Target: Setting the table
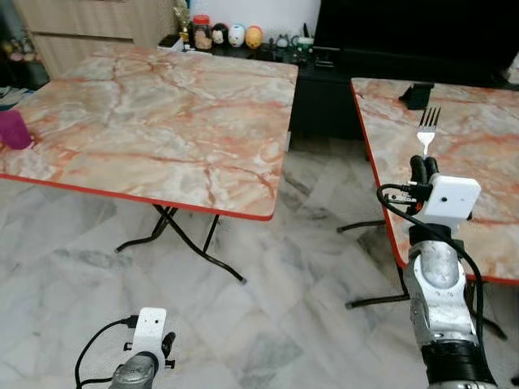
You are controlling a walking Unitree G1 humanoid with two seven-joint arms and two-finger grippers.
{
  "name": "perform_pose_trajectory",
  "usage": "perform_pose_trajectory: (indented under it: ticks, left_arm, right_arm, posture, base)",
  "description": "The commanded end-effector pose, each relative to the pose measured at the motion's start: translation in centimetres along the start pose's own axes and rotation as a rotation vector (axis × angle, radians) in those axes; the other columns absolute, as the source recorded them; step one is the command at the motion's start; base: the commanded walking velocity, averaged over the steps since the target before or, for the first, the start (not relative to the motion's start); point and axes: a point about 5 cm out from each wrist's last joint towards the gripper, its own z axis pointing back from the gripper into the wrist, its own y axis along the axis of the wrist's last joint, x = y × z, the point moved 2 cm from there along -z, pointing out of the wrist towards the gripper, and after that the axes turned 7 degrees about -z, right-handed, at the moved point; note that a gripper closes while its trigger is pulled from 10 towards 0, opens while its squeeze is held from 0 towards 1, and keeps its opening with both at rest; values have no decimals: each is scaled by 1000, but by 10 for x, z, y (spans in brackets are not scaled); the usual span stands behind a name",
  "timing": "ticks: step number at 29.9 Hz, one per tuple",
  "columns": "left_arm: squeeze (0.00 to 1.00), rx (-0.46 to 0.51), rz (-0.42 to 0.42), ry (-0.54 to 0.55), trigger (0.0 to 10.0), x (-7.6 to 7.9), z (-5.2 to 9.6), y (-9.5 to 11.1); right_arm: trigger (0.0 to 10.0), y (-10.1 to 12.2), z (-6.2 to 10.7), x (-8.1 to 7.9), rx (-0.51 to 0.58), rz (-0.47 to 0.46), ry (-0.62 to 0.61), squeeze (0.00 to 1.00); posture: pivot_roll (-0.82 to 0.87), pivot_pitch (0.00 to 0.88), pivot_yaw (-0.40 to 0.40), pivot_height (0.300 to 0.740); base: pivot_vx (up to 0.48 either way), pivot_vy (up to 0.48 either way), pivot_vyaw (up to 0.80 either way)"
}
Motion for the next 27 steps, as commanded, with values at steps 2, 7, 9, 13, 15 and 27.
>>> perform_pose_trajectory:
  ticks: [2, 7, 9, 13, 15, 27]
  left_arm:
    - [0, -7, -21, -18, 10000, 4, 0, -1]
    - [0, -10, -20, -19, 10000, 5, 0, -2]
    - [0, -9, -20, -19, 10000, 5, 0, -2]
    - [0, -10, -19, -18, 10000, 4, 0, -1]
    - [0, -10, -18, -19, 10000, 4, 0, -1]
    - [0, -17, -18, -25, 10000, 6, 0, -3]
  right_arm:
    - [10000, 8, -3, 5, 26, 12, -8, 0]
    - [10000, 10, -6, 11, 31, 12, -61, 0]
    - [10000, 10, -6, 12, 34, 14, -70, 0]
    - [10000, 8, -6, 11, 24, 12, -58, 0]
    - [10000, 9, -6, 11, 28, 9, -58, 0]
    - [10000, 10, -6, 10, 36, 40, -60, 0]
  posture:
    - [51, 0, -27, 740]
    - [50, 0, -26, 740]
    - [50, 0, -26, 740]
    - [50, 0, -27, 740]
    - [50, 0, -27, 740]
    - [50, 0, -28, 740]
  base:
    - [0, -287, 0]
    - [0, -286, -205]
    - [0, -289, -609]
    - [0, -285, -783]
    - [0, -289, -769]
    - [0, -287, -63]
